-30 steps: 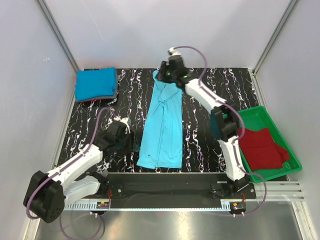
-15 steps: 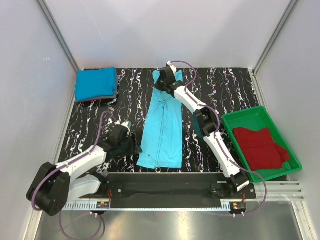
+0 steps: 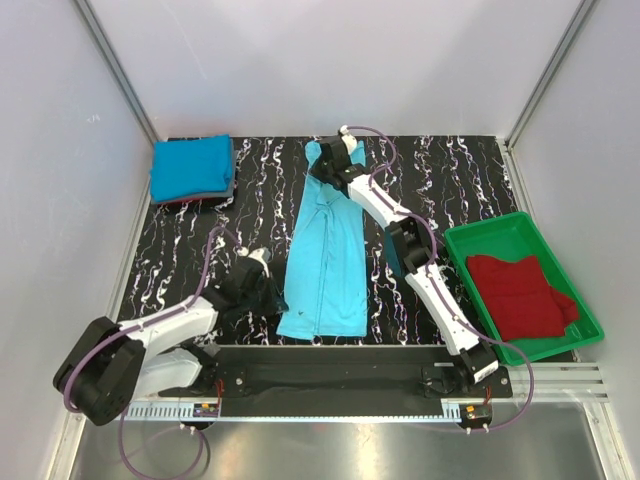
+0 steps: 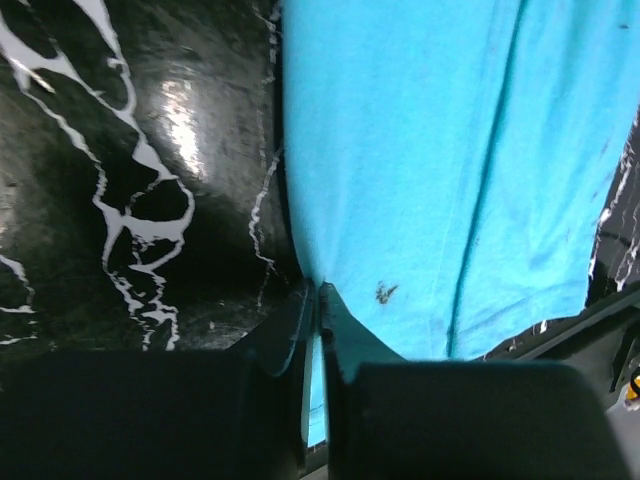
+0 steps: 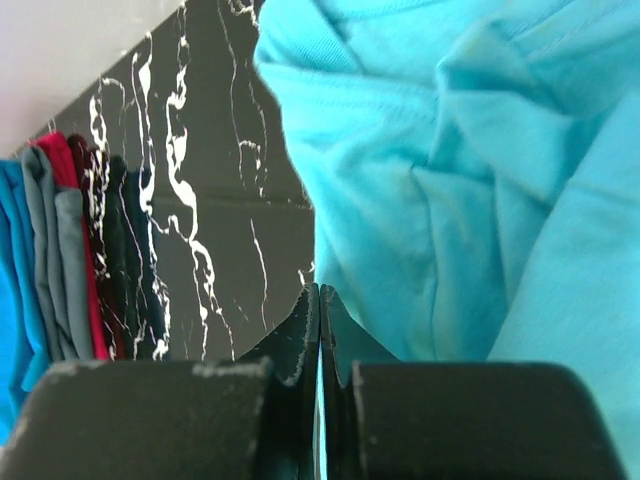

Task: Fold and stack the t-shirts
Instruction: Fold the tshirt

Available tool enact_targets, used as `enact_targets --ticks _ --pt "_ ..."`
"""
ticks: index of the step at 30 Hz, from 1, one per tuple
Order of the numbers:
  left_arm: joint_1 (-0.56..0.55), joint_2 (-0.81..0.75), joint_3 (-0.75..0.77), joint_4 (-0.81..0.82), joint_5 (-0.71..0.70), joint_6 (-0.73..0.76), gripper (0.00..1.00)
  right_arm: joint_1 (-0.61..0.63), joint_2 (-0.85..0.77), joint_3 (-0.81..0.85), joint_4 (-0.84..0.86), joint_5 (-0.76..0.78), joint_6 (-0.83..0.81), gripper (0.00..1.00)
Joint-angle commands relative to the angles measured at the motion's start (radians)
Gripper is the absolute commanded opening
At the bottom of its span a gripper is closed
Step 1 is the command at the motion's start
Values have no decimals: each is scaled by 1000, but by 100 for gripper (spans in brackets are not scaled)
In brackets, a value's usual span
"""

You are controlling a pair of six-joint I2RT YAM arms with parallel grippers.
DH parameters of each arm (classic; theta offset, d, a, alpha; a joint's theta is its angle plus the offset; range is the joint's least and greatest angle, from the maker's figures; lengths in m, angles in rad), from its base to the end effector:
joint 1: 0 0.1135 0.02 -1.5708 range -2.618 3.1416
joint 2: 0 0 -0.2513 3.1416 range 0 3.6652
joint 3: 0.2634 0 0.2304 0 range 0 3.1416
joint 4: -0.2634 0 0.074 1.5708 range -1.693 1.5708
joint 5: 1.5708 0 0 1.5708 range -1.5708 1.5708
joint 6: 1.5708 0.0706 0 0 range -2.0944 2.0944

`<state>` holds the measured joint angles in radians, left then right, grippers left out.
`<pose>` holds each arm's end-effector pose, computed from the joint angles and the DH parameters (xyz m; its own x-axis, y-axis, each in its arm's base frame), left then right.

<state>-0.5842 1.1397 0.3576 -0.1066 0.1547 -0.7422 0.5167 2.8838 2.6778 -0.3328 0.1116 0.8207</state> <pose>0.1656 -0.1225 0.1160 -0.9003 -0.2053 -0.3838 0.0237 0.8573 -0.5143 0.5401 0.2978 0.1168 -0.6025 0.4939 -0.6269 0.0484 0.8067 0.5890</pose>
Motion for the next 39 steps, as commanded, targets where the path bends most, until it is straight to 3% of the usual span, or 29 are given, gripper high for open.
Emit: enact_targets --ticks 1,10,18,34,39 --pt "-32 -9 -55 -39 -6 -40 3 -35 60 60 32 -7 75 0" --pt "-62 -98 -120 -24 -21 -140 8 -53 92 91 60 -56 97 0" --pt "-109 -208 -209 -7 -46 -258 1 -55 115 97 116 -12 152 0" --pt "-154 -187 -201 -1 -66 -273 1 -69 150 119 193 48 212 0" --pt "-149 -186 -99 -90 -109 -203 40 -69 77 94 256 -82 42 6"
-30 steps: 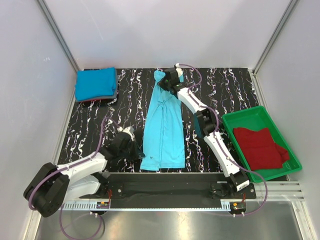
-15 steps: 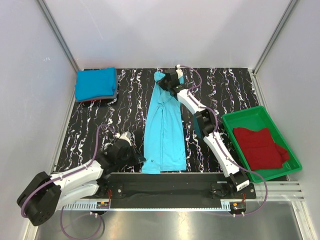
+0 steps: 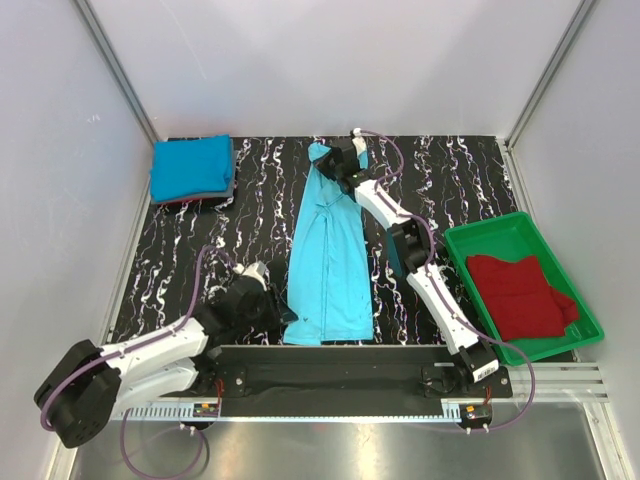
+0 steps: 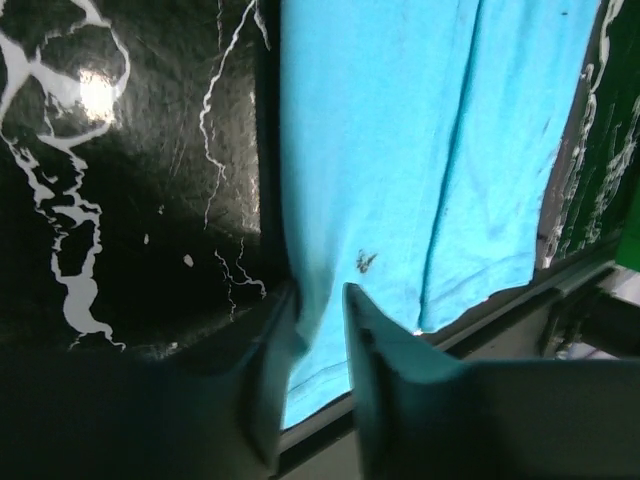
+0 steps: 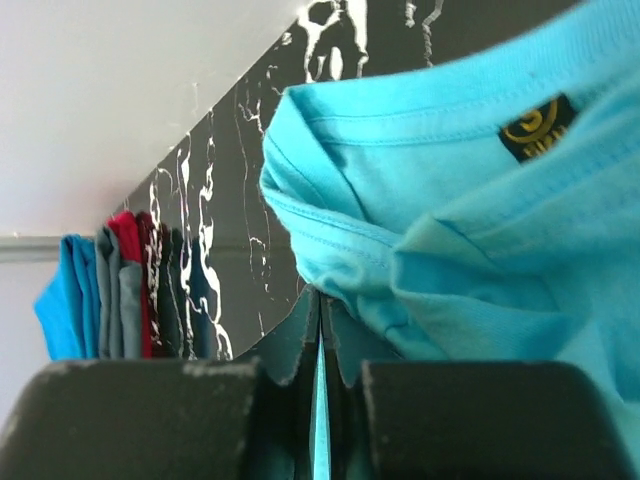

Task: Fold and stack the t-shirts
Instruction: Fold the tshirt

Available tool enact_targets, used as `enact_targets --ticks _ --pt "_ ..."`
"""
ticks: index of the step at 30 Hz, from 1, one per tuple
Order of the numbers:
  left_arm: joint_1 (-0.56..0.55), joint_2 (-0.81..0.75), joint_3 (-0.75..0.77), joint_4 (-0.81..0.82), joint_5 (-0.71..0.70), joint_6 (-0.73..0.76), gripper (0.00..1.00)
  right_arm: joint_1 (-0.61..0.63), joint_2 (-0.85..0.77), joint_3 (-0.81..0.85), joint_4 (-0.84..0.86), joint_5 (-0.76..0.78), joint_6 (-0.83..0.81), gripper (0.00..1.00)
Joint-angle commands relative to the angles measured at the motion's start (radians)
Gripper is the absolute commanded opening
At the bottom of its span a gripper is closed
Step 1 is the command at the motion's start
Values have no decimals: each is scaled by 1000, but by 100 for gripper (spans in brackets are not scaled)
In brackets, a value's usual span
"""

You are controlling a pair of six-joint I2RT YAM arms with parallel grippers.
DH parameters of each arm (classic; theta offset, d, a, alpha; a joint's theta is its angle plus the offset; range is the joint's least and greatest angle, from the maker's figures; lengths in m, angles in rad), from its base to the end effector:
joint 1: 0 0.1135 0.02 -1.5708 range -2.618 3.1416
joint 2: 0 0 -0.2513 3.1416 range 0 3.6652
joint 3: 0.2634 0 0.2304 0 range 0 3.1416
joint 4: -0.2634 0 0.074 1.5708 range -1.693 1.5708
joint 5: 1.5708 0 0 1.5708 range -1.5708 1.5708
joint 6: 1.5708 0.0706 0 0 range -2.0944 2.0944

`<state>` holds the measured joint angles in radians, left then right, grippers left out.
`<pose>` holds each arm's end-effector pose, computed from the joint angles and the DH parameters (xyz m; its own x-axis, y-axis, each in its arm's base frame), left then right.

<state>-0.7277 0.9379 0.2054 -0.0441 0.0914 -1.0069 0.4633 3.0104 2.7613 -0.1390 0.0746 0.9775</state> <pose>0.1300 -0.1244 0.1108 -0.8806 -0.3427 -0.3272 -0.0623 0.7683 -0.6371 0.5688 0.2783 0.0950 -0.5076 0.6706 -0.5409 0.0660 0.6562 0.7517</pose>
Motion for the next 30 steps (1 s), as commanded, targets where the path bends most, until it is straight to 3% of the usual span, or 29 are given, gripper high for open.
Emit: enact_targets --ticks 1,7,11,16,21,26,30 --pt "-6 21 80 -177 -73 79 44 -15 -74 -9 82 -71 -144 8" --pt "5 32 245 -350 -128 201 53 -15 -290 -115 118 -220 -342 43" --pt "5 41 284 -413 -113 246 54 -15 -546 -349 101 -239 -410 56" --pt "4 -16 262 -410 -15 261 54 -15 -835 -595 -121 -217 -399 59" --pt "4 -16 252 -408 54 251 54 -8 -1238 -1036 -388 -237 -339 61" --pt "-9 7 243 -413 38 238 52 6 -1623 -1499 -548 -243 -278 59" --pt "-19 -17 246 -428 -14 232 52 41 -1780 -1681 -651 -260 -263 58"
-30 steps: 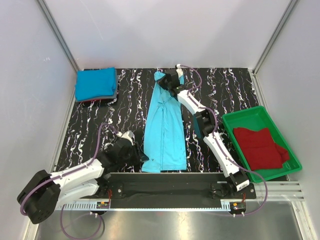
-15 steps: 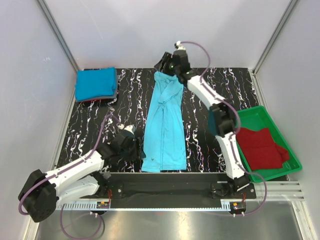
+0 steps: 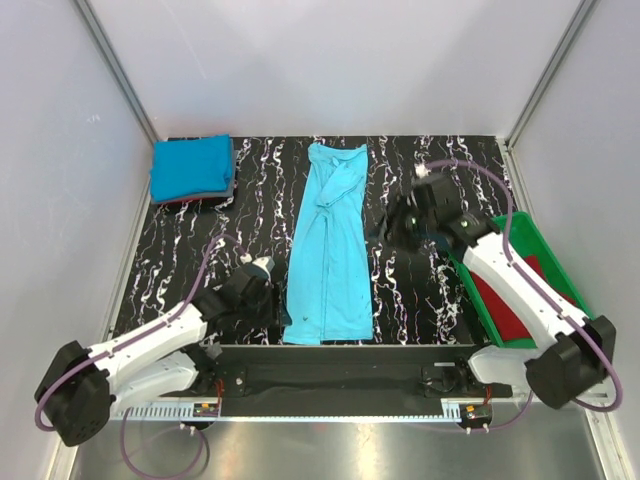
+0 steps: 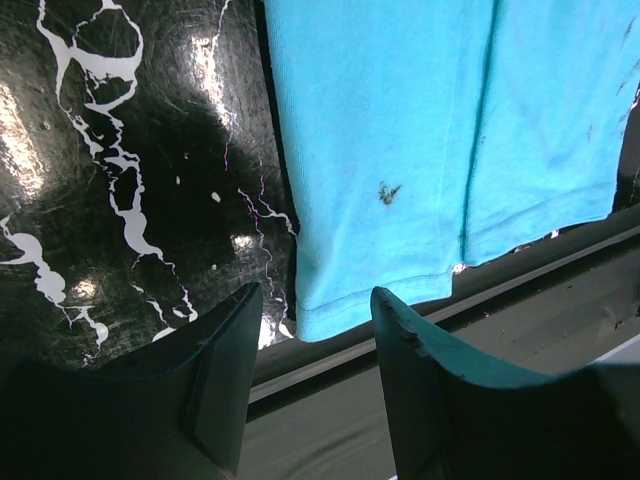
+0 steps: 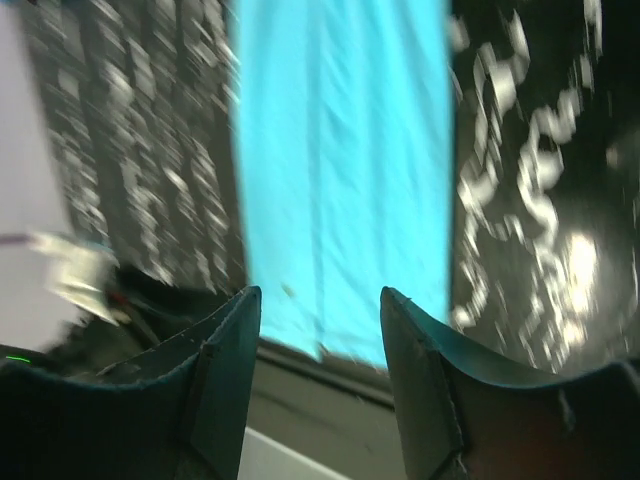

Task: Fold and stack the t-shirts
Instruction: Fold the tshirt

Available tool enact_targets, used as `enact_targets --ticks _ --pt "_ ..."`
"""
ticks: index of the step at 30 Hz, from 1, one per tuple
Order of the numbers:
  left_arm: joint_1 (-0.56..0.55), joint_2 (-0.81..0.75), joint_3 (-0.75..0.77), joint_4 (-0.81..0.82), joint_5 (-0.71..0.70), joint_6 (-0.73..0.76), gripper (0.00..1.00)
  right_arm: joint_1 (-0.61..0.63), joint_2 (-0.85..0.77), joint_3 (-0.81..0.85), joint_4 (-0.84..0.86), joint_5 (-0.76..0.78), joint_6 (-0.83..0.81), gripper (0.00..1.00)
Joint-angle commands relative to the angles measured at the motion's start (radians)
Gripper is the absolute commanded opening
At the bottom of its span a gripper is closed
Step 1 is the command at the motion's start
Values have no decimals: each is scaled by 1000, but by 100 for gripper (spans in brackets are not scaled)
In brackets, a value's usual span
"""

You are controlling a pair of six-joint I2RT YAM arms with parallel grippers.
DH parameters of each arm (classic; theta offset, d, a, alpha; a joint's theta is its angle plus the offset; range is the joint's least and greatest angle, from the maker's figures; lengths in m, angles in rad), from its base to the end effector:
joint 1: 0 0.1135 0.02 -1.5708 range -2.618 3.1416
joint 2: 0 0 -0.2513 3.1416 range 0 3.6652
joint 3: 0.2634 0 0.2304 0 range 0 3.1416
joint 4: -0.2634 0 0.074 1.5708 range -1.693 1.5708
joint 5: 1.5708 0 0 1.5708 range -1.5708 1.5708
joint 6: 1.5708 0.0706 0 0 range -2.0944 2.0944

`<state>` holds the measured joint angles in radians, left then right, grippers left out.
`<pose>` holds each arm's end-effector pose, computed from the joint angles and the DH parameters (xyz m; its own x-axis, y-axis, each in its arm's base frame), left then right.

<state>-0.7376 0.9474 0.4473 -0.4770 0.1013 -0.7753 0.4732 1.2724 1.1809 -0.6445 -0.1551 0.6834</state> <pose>0.1269 -0.1250 0.1439 -0.9357 -0.0906 -0.3409 0.0784 0.8889 -0.4514 0.2440 0.1372 0.2966 -0.8120 0.2851 -0.5092 -0.0508 0.8347 0.5484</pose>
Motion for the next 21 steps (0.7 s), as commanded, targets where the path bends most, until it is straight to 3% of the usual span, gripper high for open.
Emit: enact_targets --ticks 1,11,21 --pt "-16 -30 7 -5 -34 -1 52 41 -94 -169 -155 -41 48 58" --pt "-101 -33 53 -101 -173 -39 52 85 -265 -426 -135 -31 136 58" --pt "-111 -35 53 -104 -163 -36 52 125 -311 -587 3 -63 219 62"
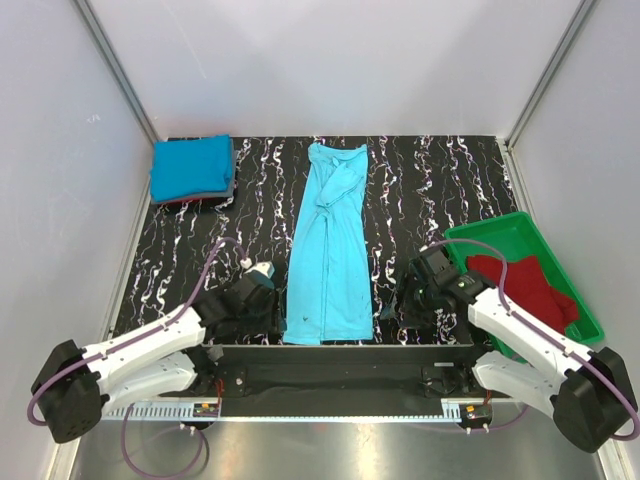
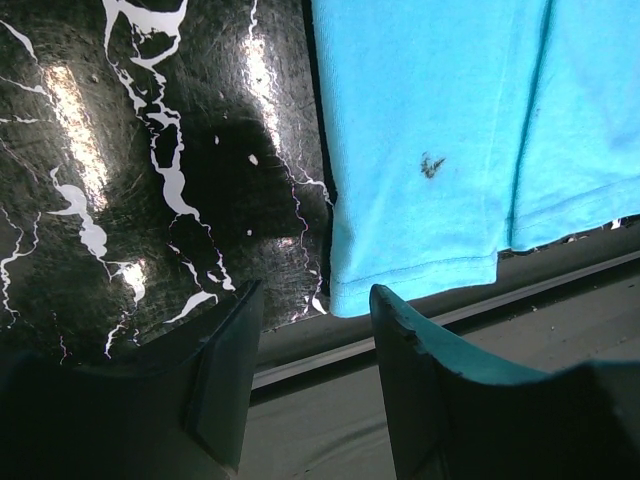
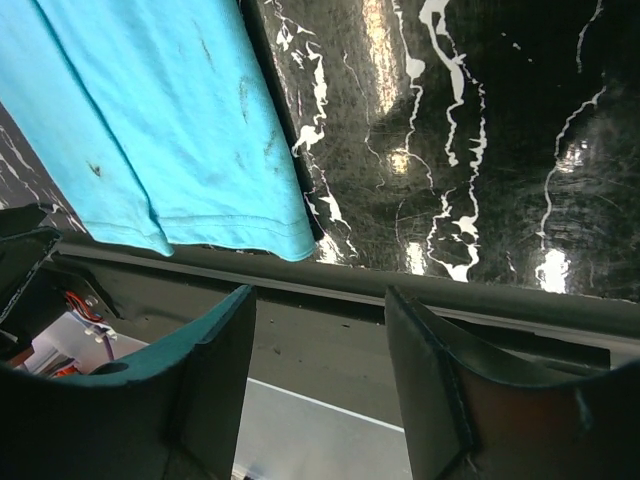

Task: Fold and stack the t-shirts
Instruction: Fold the tshirt

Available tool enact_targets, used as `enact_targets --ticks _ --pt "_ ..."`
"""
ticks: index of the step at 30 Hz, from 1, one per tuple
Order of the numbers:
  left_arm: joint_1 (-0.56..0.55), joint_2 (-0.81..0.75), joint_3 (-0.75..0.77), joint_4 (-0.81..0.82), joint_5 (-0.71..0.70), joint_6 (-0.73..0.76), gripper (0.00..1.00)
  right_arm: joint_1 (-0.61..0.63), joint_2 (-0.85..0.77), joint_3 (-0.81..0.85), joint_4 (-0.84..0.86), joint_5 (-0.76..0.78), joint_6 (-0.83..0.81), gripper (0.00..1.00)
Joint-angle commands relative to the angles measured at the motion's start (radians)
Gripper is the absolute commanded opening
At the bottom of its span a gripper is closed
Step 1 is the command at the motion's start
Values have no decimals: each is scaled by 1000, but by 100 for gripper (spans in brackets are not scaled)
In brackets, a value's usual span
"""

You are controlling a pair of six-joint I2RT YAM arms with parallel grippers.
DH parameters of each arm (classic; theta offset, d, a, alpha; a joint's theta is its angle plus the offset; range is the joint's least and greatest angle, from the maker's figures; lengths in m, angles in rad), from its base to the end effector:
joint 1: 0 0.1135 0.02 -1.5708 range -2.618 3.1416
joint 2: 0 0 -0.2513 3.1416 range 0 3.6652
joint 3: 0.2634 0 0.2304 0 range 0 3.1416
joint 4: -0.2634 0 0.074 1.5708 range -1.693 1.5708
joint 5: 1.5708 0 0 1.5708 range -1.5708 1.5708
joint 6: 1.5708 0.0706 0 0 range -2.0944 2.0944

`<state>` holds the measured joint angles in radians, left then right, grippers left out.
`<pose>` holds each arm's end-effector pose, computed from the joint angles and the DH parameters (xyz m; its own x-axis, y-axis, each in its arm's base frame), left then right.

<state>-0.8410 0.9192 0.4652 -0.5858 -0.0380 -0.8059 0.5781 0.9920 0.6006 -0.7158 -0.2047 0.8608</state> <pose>0.1134 -0.1227 0.1450 -0.9262 -0.0460 -0.3743 0.0921 0.9349 -0.3427 0.1388 0.1077 0.1664 -0.9518 0.2656 -0.1536 0.1697 0.8728 0.4576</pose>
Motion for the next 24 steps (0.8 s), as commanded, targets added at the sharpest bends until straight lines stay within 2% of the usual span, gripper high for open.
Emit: enact_targets --ticks 1,13,24 --pt "-6 -14 35 4 -25 -10 53 23 -26 -16 91 -10 47 62" --pt "-7 -85 4 -2 -19 -59 53 78 30 2 131 18 72 62" --pt "-7 -71 6 9 7 -45 52 95 45 -28 176 8 92 60"
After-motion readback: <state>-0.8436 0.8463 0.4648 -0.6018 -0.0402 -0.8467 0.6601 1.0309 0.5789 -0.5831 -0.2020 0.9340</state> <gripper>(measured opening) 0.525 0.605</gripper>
